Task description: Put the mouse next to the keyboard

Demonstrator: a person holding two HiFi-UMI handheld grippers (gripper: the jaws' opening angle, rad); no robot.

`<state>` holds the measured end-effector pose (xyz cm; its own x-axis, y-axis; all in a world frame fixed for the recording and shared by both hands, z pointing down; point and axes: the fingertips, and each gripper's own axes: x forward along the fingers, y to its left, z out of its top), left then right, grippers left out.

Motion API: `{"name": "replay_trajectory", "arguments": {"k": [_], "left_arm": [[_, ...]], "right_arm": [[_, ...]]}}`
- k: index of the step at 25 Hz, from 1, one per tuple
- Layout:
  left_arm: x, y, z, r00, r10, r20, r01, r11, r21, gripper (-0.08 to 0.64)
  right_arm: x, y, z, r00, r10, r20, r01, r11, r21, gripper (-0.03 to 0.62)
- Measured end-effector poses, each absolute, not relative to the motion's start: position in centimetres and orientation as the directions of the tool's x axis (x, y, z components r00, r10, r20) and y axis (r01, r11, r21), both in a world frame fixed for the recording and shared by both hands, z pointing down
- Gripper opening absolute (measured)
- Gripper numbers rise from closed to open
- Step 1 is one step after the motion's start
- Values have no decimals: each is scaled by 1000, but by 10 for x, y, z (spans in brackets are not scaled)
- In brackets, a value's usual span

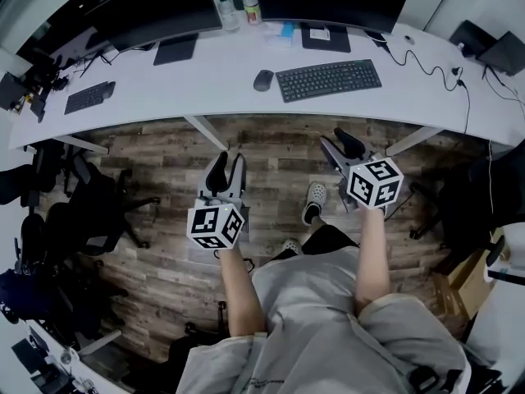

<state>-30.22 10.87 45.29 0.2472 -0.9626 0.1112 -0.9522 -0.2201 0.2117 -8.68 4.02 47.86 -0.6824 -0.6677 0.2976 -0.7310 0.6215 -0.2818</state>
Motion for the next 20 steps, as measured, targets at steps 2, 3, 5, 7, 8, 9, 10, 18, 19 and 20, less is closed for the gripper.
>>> {"name": "replay_trajectory", "arguments": {"k": [2,3,5,7,8,9,10,18,19,20], "left_arm": [[-299,89,451,261,-958,123,-953,-235,190,155],[-298,79,448,263,-957,126,-954,-238,182,155],[-298,58,443,260,-957,127,-956,-237,173,155],[-299,38,440,249,-960,128,-959,-226,172,155],[-298,28,438,243,-961,129,-960,-220,172,155],[-297,17,438,238,-962,132,-962,-214,172,155],[-295,6,437,234,-963,136,-963,-210,171,155],[-272,-74,458,239,-953,186,-960,-203,192,155],[-268,-83,464,237,-950,201,-961,-199,193,155],[-263,-91,469,236,-947,216,-962,-196,192,155]], "right_arm": [[-86,19,478,-678,-672,298,-735,614,-287,193],[-86,8,477,-677,-673,299,-736,612,-288,193],[-87,-13,476,-680,-668,302,-733,616,-289,193],[-89,-35,473,-688,-659,303,-725,625,-289,193],[-91,-46,471,-693,-654,303,-721,630,-289,193],[-91,-57,468,-698,-650,302,-716,635,-289,193],[-92,-69,467,-701,-647,301,-713,638,-289,193],[-79,-138,482,-715,-611,339,-698,645,-311,196],[-77,-145,484,-718,-607,342,-696,644,-317,196],[-74,-152,487,-720,-603,345,-694,644,-323,196]]}}
